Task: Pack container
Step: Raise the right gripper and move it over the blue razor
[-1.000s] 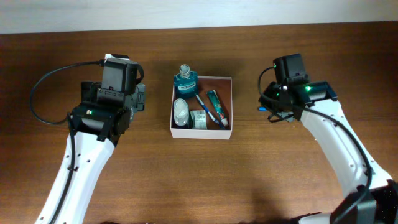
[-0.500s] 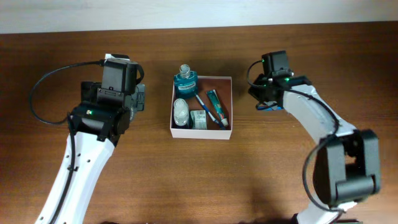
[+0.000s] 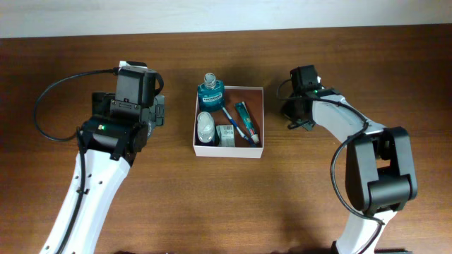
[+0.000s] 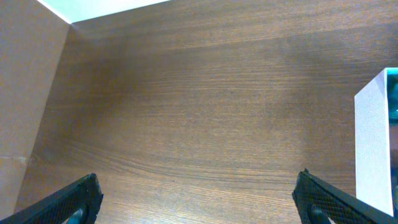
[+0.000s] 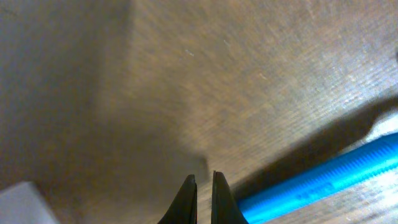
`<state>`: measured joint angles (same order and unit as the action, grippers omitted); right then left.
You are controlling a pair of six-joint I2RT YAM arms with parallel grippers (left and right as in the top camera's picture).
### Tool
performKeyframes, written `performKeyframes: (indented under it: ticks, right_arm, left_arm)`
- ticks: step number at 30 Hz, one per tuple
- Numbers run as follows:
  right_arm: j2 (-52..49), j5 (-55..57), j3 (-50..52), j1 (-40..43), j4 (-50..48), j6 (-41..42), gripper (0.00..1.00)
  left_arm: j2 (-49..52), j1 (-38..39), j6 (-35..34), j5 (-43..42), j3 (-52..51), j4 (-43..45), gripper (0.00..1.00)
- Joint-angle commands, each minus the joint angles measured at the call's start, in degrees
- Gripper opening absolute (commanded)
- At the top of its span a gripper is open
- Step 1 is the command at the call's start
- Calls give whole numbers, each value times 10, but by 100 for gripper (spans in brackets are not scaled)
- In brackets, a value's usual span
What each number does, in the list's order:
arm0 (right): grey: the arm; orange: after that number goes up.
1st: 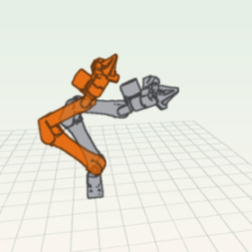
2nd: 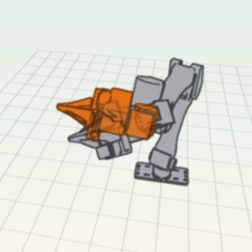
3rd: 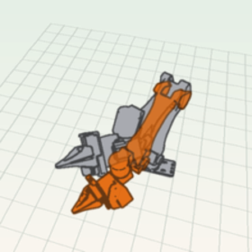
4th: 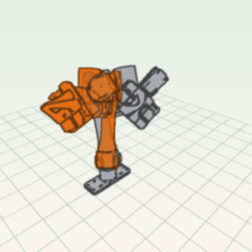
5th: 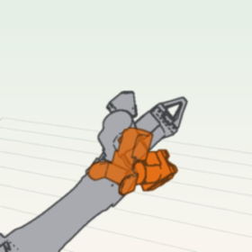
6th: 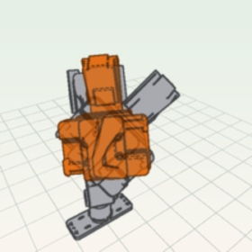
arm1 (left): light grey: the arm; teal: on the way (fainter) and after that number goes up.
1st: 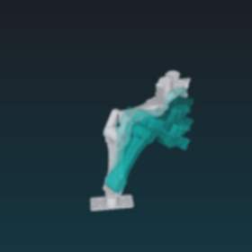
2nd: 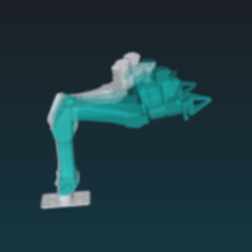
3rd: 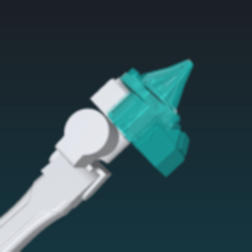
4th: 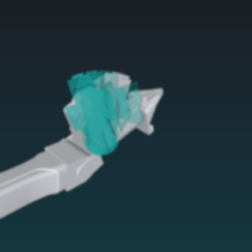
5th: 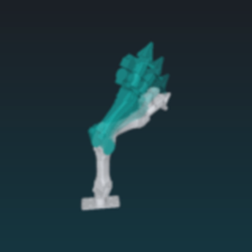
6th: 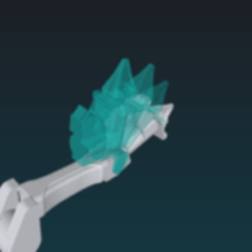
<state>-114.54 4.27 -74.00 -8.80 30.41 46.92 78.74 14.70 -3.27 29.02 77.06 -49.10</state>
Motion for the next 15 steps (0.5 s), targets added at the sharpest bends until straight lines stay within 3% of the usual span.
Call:
performKeyframes:
  ticks: [1,8,15]
  right_arm:
    - [-9,18,0,4,26,1,4]
    - [-6,18,0,21,133,-5,4]
    - [-6,18,0,25,160,-93,4]
  left_arm:
    - [-1,-1,-1,8,8,0,99]
    - [-1,-1,-1,8,8,0,99]
    - [-1,-1,-1,8,8,0,99]
